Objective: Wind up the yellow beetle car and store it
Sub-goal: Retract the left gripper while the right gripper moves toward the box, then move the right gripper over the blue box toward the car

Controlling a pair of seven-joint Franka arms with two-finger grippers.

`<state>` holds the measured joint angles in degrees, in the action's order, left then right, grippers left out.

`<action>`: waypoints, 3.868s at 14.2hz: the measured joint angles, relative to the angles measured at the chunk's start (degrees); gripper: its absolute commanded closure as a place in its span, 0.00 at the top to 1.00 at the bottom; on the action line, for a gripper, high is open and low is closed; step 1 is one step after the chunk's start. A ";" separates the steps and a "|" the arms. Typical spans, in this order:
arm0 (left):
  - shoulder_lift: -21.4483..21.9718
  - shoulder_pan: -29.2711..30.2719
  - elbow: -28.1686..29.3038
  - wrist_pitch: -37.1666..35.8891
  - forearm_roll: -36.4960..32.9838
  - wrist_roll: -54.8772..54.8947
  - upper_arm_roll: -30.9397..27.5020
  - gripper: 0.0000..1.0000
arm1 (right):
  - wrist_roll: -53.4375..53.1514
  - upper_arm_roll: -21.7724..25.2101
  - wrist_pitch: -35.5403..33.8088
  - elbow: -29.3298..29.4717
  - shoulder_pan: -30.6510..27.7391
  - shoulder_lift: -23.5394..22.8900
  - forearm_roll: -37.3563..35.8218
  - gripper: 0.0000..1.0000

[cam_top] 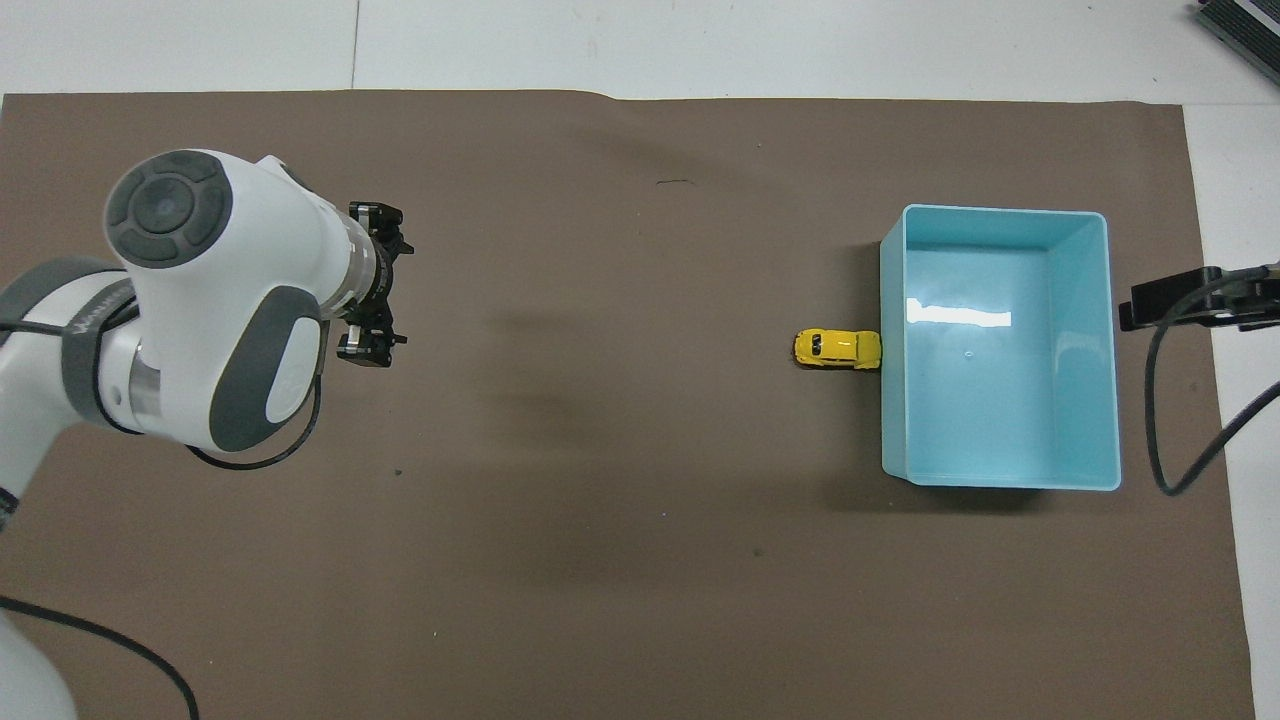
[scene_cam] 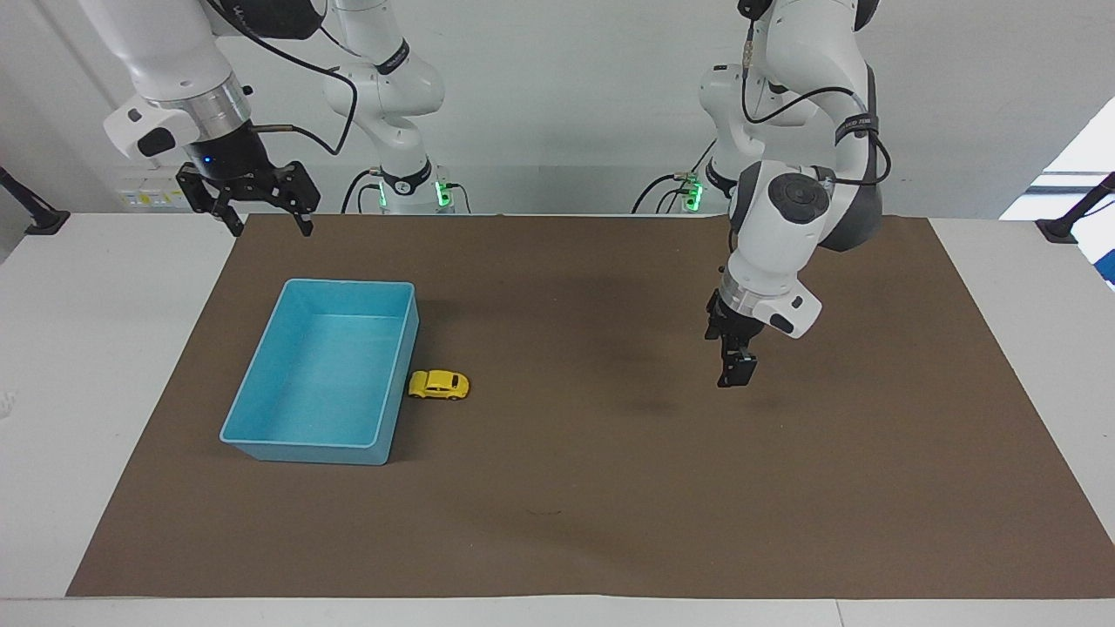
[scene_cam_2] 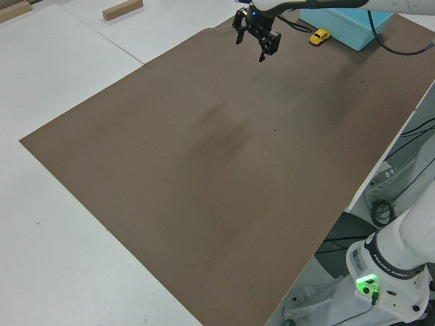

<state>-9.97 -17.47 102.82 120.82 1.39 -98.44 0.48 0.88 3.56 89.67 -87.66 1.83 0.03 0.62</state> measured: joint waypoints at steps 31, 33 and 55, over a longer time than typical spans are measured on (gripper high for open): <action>14.22 16.85 -0.02 -21.72 0.00 98.07 -0.22 1.00 | 41.21 -4.51 1.43 -3.00 0.84 1.05 1.98 1.00; 14.83 17.28 -0.40 -22.08 0.00 102.12 -0.48 1.00 | 45.57 -4.54 1.58 -3.35 0.84 1.03 1.98 1.00; 14.26 17.27 -10.62 -32.97 0.79 104.10 0.77 1.00 | 66.40 -4.82 13.26 -11.18 6.84 -5.84 1.96 1.00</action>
<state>4.29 -0.20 92.20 87.85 2.18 5.66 1.25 67.29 -1.26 102.93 -98.85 8.68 -5.81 2.58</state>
